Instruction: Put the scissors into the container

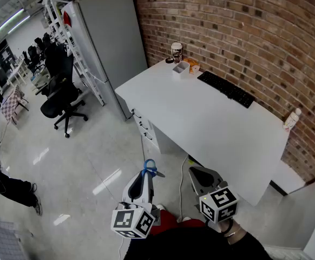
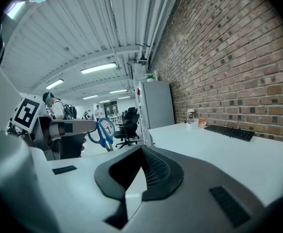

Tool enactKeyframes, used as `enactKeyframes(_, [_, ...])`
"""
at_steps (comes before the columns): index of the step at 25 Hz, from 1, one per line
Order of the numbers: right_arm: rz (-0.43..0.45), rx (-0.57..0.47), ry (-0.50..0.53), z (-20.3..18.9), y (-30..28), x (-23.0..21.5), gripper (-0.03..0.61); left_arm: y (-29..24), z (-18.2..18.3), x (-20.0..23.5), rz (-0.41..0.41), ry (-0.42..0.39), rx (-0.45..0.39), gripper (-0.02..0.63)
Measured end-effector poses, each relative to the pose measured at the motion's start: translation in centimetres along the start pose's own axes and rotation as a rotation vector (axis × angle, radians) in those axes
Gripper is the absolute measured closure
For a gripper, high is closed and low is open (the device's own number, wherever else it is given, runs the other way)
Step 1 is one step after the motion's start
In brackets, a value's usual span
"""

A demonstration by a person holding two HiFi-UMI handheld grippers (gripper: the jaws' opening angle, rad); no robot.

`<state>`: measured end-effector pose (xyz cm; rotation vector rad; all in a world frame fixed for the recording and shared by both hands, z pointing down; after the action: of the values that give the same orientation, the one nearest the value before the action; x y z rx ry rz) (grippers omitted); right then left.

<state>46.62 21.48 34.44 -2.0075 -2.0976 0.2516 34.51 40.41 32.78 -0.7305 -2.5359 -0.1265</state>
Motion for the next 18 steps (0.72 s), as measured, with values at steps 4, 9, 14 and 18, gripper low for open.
enactKeyframes(4, [0.001, -0.006, -0.006, 0.0, -0.2, 0.0, 0.571, -0.1, 0.1, 0.3, 0.003, -0.005, 0.005, 0.581])
enactKeyframes(9, [0.003, -0.007, -0.016, -0.1, -0.1, -0.5, 0.571, -0.4, 0.2, 0.2, 0.009, -0.013, 0.009, 0.581])
enactKeyframes(14, [0.026, 0.005, -0.048, -0.6, 0.0, -0.7, 0.569, -0.4, 0.8, 0.4, 0.016, -0.019, -0.005, 0.581])
enactKeyframes(18, [0.021, 0.009, -0.05, -0.8, 0.2, -1.1, 0.569, -0.8, 1.0, 0.7, 0.014, -0.025, -0.013, 0.581])
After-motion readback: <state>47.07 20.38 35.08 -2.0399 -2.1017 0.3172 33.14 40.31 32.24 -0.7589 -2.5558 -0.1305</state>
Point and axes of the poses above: the fingertips, and each gripper's own axes: y backward along the fingers, x to its left, z out of its top, the point moved 9 cm from there along y, backward along the fingers, and after that the axes turned 11 degrees about y, right-handed, at the moved point
